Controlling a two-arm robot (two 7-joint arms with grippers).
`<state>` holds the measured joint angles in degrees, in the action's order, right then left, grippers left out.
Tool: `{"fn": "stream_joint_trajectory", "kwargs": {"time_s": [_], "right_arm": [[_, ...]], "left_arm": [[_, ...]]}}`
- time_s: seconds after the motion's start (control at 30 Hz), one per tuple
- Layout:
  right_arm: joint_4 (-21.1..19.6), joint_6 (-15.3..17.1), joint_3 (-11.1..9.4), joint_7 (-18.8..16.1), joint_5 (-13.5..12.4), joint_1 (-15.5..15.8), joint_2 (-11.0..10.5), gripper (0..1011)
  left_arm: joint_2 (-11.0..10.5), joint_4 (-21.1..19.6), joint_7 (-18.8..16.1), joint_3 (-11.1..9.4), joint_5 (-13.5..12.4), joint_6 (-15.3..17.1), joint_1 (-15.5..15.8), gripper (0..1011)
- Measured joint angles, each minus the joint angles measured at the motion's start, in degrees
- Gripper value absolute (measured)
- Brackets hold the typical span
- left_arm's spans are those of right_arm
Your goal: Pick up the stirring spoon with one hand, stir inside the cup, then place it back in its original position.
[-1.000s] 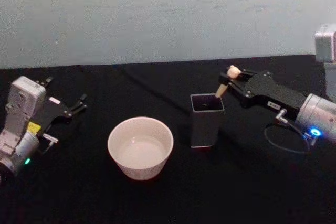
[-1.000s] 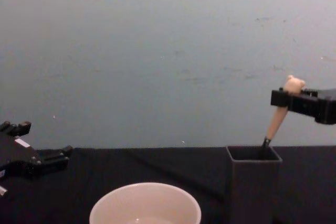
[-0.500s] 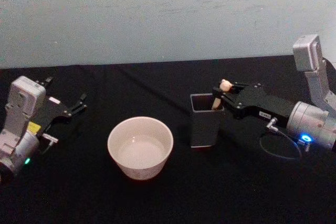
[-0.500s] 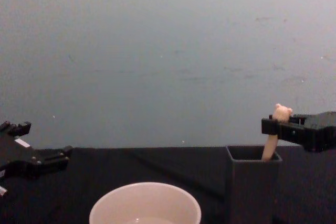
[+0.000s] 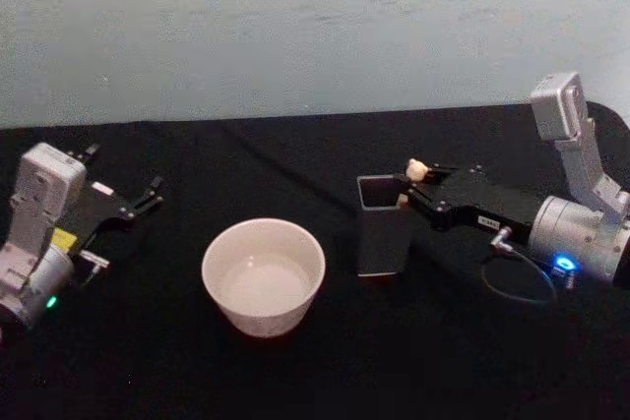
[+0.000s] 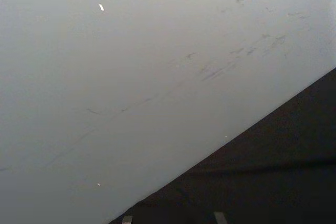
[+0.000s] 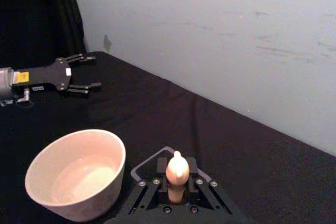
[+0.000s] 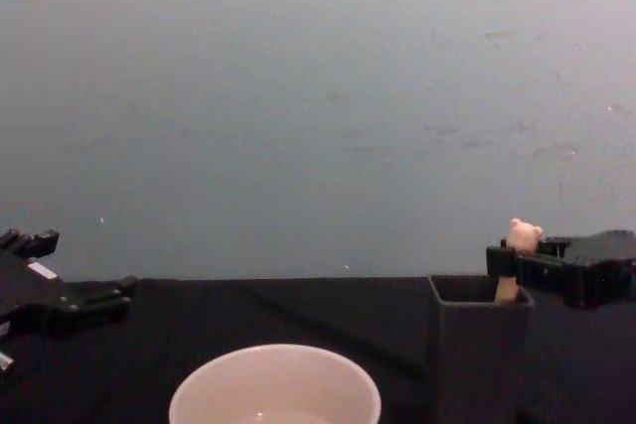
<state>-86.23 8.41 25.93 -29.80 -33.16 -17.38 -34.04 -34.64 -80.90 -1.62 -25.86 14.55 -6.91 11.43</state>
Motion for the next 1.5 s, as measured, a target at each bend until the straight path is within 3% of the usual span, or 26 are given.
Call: {"fn": "stream_joint_trajectory", "kwargs": {"time_s": [0.87, 1.5], "right_arm": [[0.1, 0.1, -0.2, 0.5, 0.4, 0.0, 0.3, 222], [0.0, 0.1, -0.2, 0.4, 0.3, 0.0, 0.3, 818]], "left_arm": [[0.0, 0.0, 0.0, 0.0, 0.0, 0.0, 0.0, 1001], [0.0, 0.0, 0.0, 0.0, 0.0, 0.0, 0.0, 1001]]}}
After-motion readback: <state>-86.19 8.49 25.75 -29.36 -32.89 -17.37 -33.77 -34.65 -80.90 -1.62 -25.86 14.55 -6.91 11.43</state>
